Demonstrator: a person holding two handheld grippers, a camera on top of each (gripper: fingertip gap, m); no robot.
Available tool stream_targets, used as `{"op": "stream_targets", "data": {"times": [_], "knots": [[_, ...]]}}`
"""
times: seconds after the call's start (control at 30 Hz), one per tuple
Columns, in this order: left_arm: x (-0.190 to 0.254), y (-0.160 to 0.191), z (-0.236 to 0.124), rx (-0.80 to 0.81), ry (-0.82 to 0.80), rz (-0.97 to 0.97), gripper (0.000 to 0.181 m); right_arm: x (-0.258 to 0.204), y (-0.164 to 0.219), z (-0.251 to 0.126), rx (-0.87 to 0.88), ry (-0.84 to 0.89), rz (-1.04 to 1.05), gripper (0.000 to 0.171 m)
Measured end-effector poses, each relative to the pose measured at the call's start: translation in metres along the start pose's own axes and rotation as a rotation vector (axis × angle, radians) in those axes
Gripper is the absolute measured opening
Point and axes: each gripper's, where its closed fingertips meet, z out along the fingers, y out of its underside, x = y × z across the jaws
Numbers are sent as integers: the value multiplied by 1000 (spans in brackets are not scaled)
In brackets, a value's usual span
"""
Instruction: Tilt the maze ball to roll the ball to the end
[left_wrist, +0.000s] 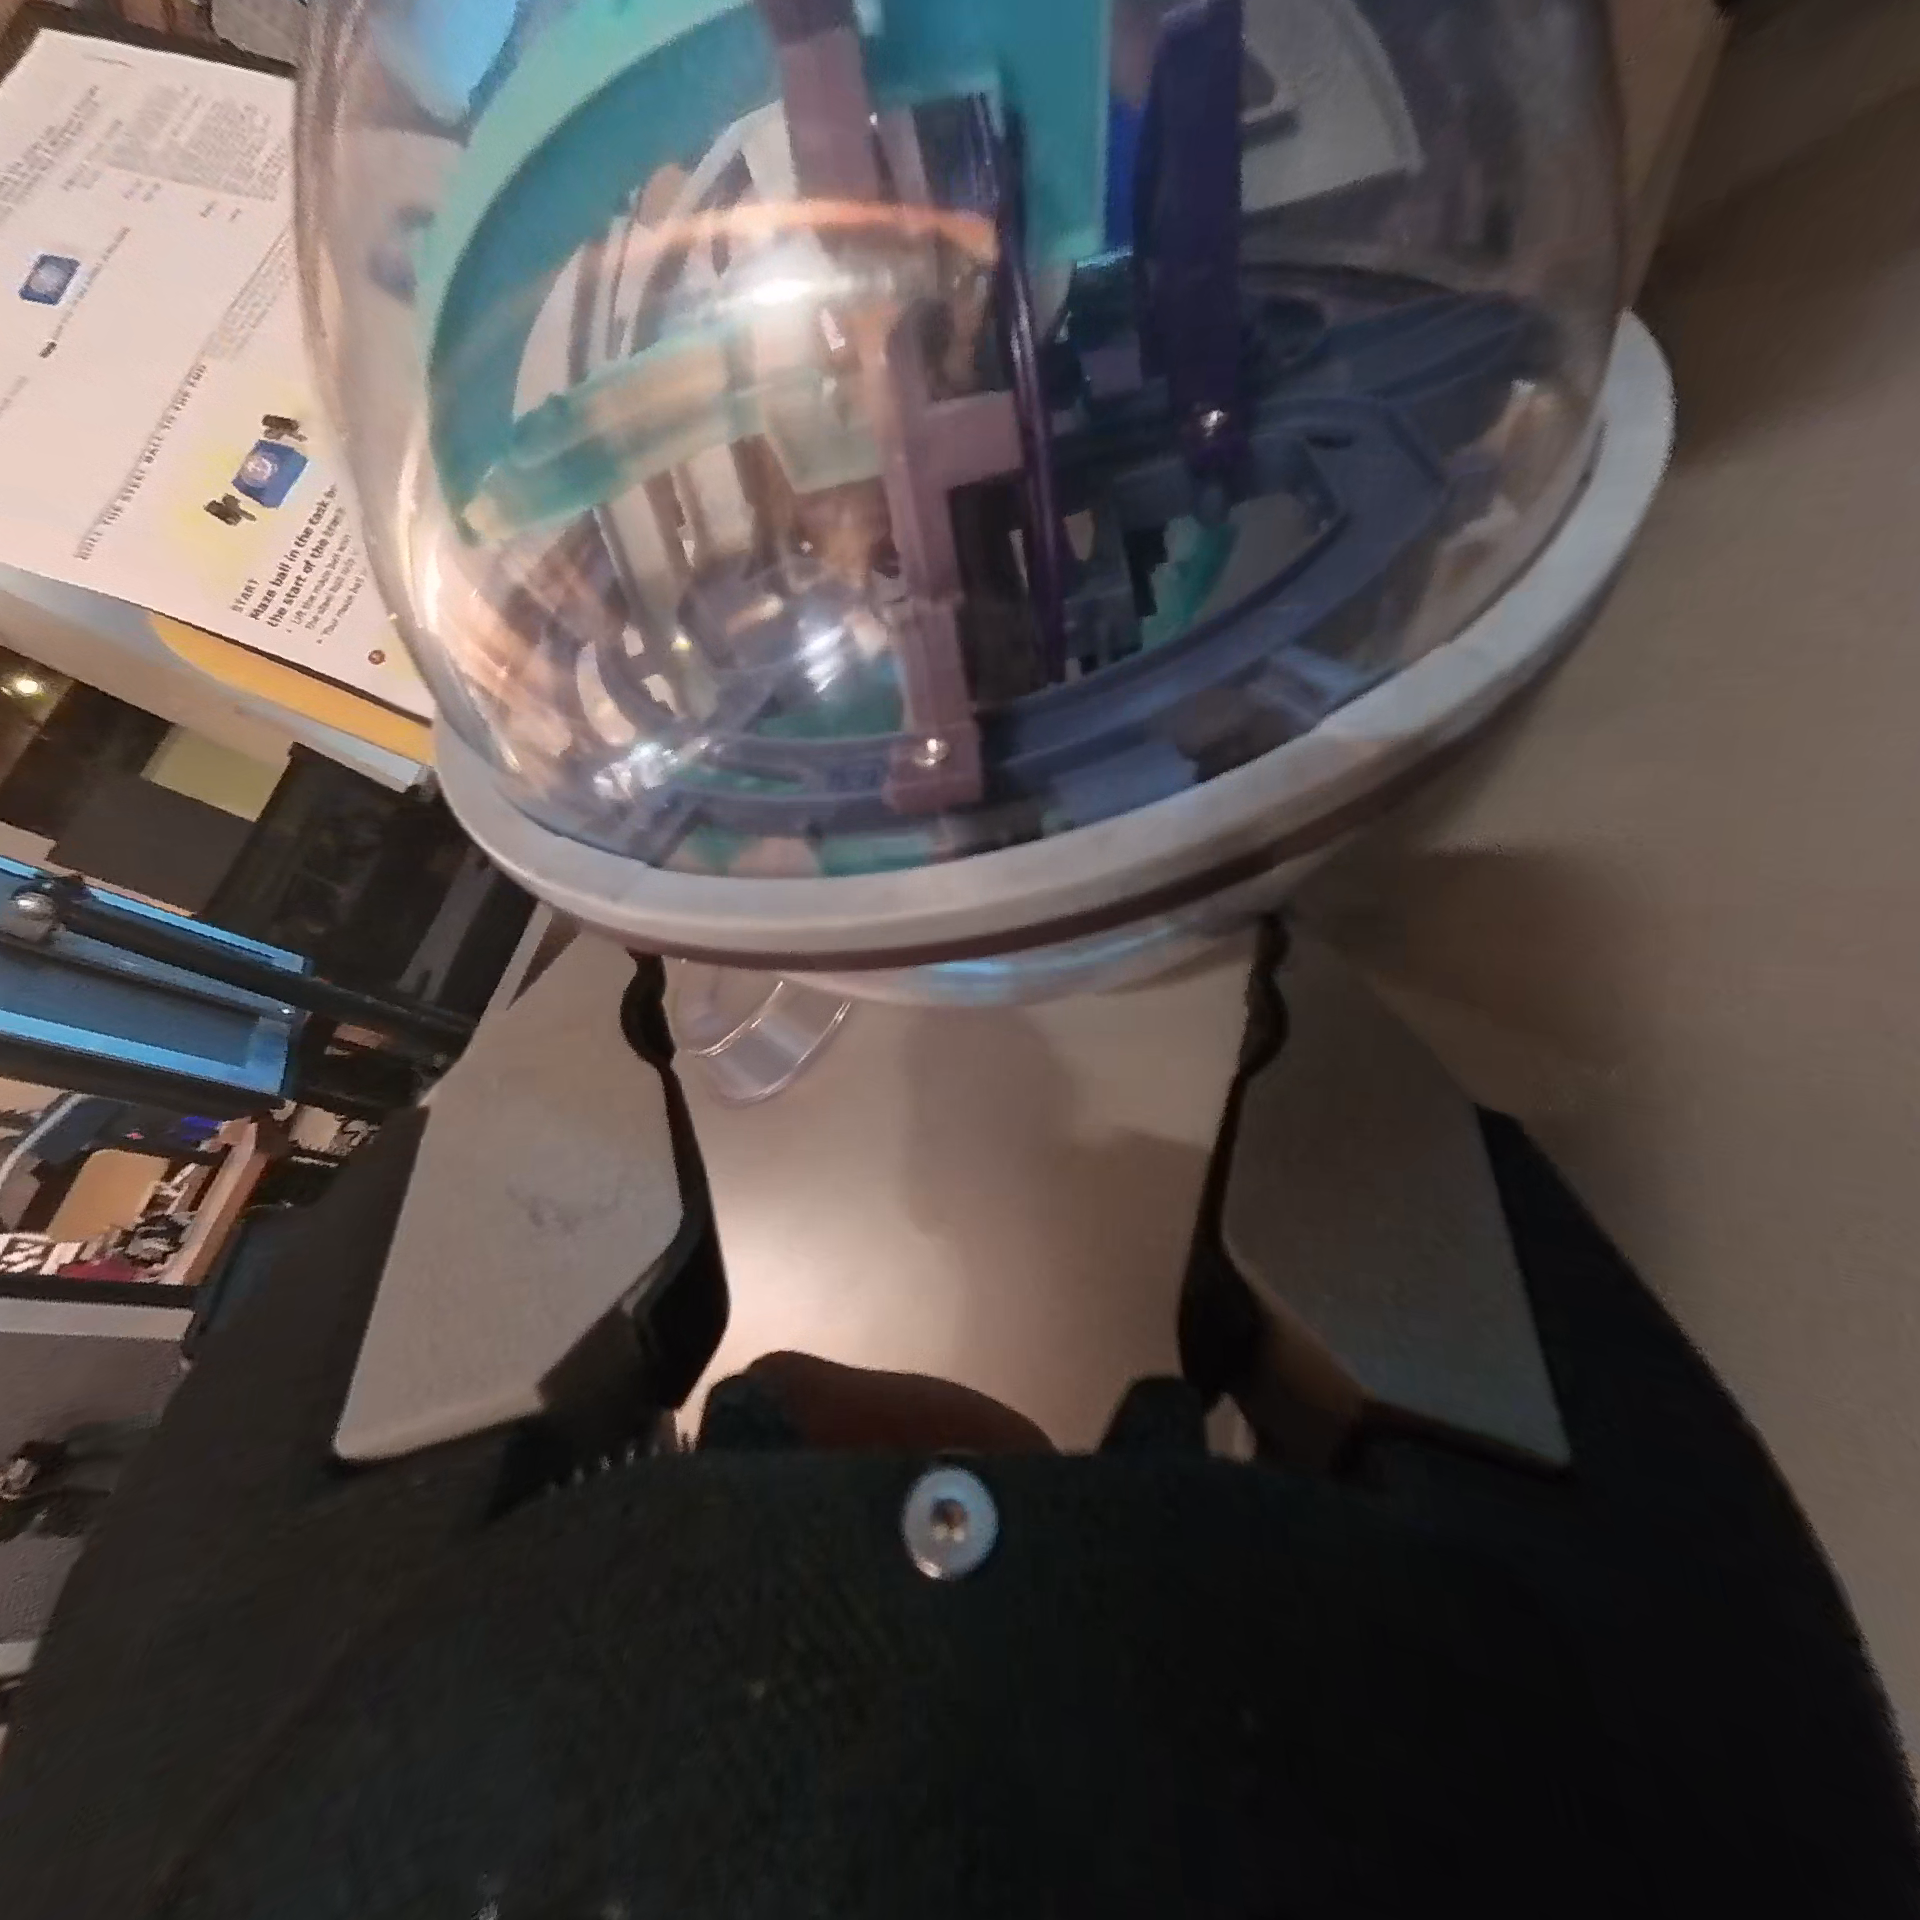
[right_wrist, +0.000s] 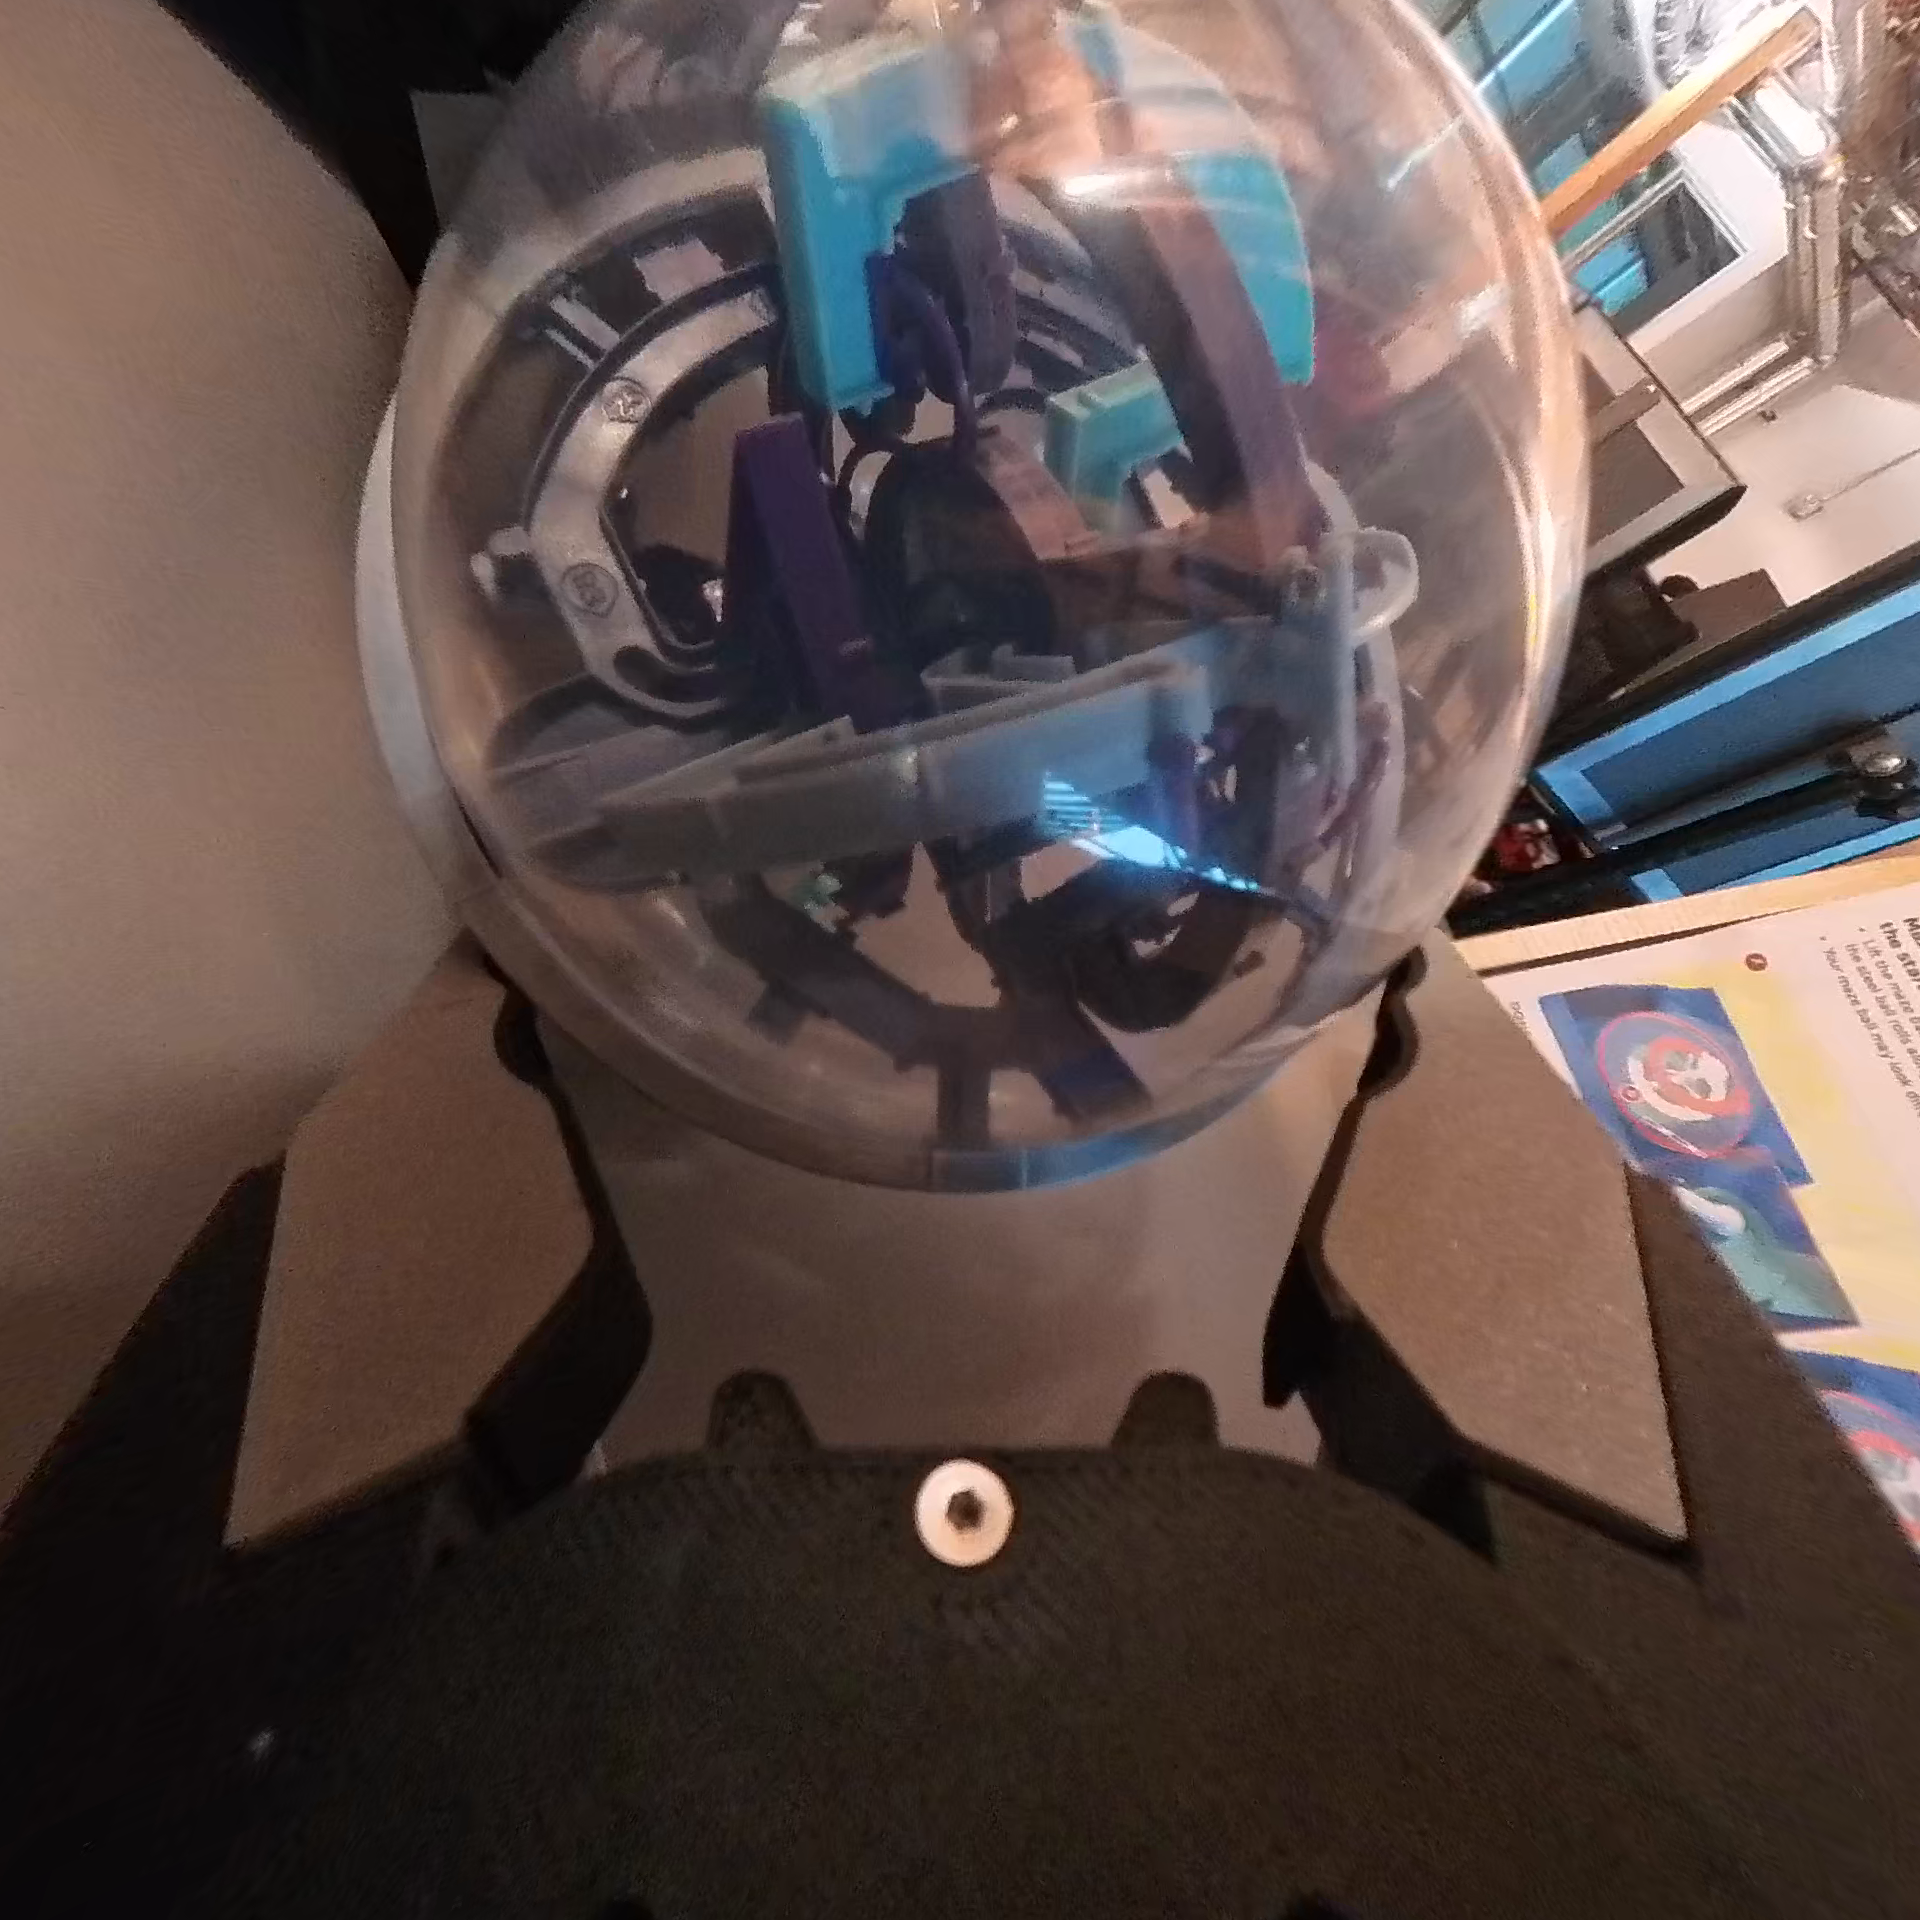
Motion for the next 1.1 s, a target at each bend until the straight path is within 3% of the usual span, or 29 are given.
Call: {"op": "stream_targets", "data": {"times": [0.03,0.33,1.1], "knots": [[0,-1,0,6,6,-10,111,0,-2,-1,10,-4,9,154],[1,-2,0,9,17,-21,112,-1,-1,-1,8,-16,30,154],[3,-24,-12,131,118,-181,121,-18,6,6,9,-224,326,154]]}}
